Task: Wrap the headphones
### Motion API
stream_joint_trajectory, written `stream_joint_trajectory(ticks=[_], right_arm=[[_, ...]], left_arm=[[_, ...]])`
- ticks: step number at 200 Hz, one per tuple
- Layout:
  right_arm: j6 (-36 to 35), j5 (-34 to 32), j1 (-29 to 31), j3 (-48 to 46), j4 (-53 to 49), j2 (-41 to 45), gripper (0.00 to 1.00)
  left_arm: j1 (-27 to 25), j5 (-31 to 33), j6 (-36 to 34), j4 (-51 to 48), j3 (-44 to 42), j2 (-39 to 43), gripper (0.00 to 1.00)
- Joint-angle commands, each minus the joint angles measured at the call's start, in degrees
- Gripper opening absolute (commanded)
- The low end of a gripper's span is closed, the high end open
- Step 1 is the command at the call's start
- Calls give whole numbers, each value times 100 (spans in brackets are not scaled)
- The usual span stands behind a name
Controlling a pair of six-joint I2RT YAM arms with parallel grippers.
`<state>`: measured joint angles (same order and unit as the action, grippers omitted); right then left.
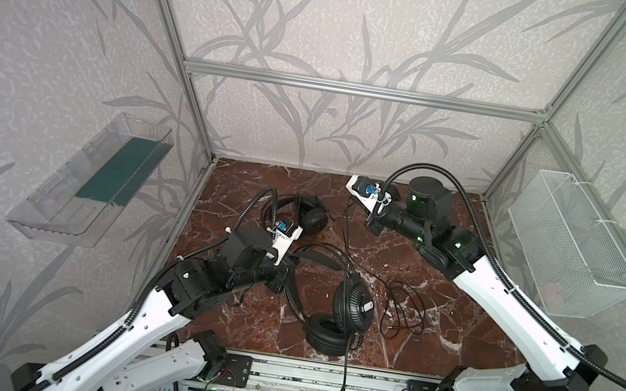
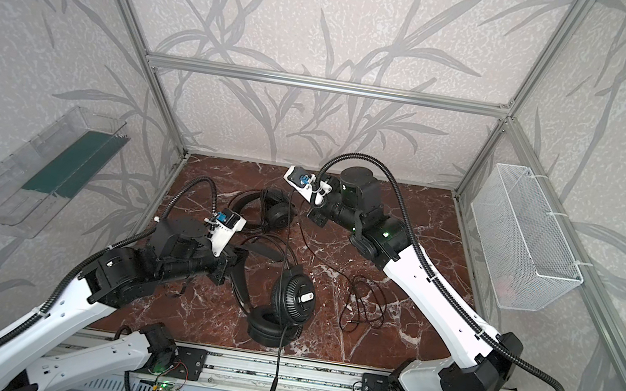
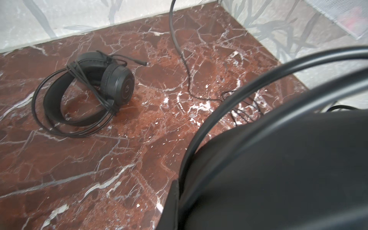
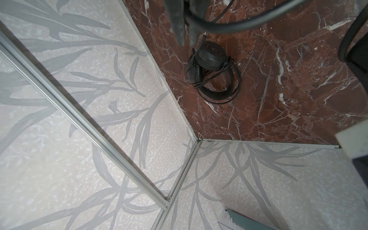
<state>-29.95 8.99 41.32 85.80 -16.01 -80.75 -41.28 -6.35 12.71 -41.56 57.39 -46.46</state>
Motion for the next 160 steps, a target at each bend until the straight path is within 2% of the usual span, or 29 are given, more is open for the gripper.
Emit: stream_joint_trajectory(ticks=[1,48,88,160], right_arm=[[152,-310,-113,-21,343,-116,0],[475,-429,-304,-467,781,-64,0],[808,-233,-309,-839,1072,-38,0],[1376,93,-309,-1397,1599,51,24]], left_arm=[[-56,-273,56,301,160,156,0],[-56,-187,145,255,283,286,0],[-58,-441,522,357,631,253,0],[-58,-864,1450,561,1172,-27,0]])
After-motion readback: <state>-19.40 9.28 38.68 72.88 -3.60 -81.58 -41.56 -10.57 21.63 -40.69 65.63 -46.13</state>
